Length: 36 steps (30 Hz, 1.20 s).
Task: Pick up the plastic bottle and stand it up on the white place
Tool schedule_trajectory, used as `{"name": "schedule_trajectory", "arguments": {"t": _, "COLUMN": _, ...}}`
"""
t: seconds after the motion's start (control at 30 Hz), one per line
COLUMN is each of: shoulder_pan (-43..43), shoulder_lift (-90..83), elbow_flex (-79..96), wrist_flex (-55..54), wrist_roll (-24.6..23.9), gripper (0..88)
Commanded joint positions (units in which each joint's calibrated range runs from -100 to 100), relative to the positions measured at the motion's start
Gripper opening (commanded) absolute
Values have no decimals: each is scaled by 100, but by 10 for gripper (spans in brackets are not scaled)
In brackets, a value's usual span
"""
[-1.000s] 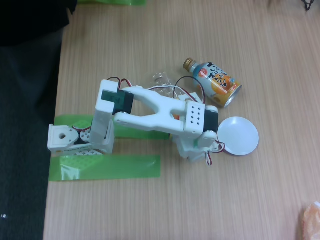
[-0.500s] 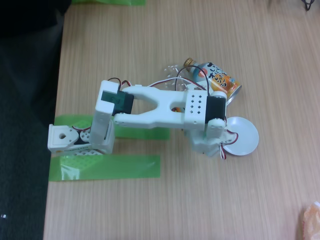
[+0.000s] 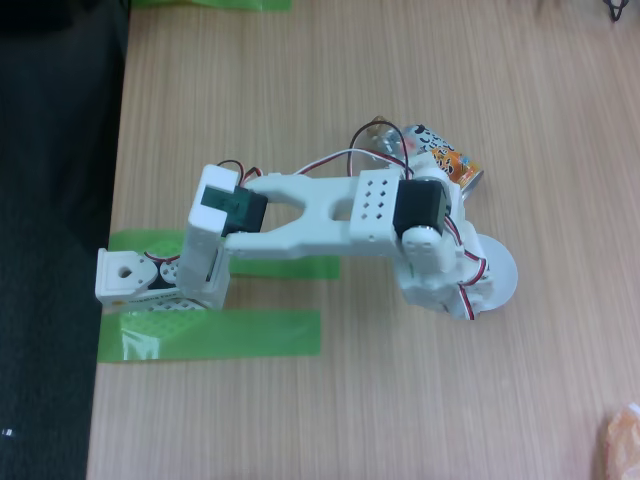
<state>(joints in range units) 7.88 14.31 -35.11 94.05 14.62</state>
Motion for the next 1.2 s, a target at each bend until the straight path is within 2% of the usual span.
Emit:
{"name": "schedule_trajectory", "arguments": {"t": 0.0, "shoulder_pan": 27, "shoulder_lift": -335, "elbow_flex": -495, "wrist_flex": 114, "wrist_roll": 16, "gripper": 125}}
{"name": "schedule_trajectory", "arguments": {"t": 0.67, "shoulder_pan": -3, "shoulder_lift": -3292, "elbow_flex": 1524, "wrist_flex": 2, "wrist_roll": -37, "gripper": 123}}
{"name": "schedule_trajectory", "arguments": {"t": 1.0, "shoulder_pan": -47, "shoulder_lift": -4316, "elbow_flex": 3651, "wrist_flex": -2066, "wrist_roll": 5, "gripper": 123}}
{"name": "schedule_trajectory", "arguments": {"t": 1.17, "shoulder_pan": -40, "shoulder_lift": -4787, "elbow_flex": 4828, "wrist_flex": -3611, "wrist_roll": 84, "gripper": 125}}
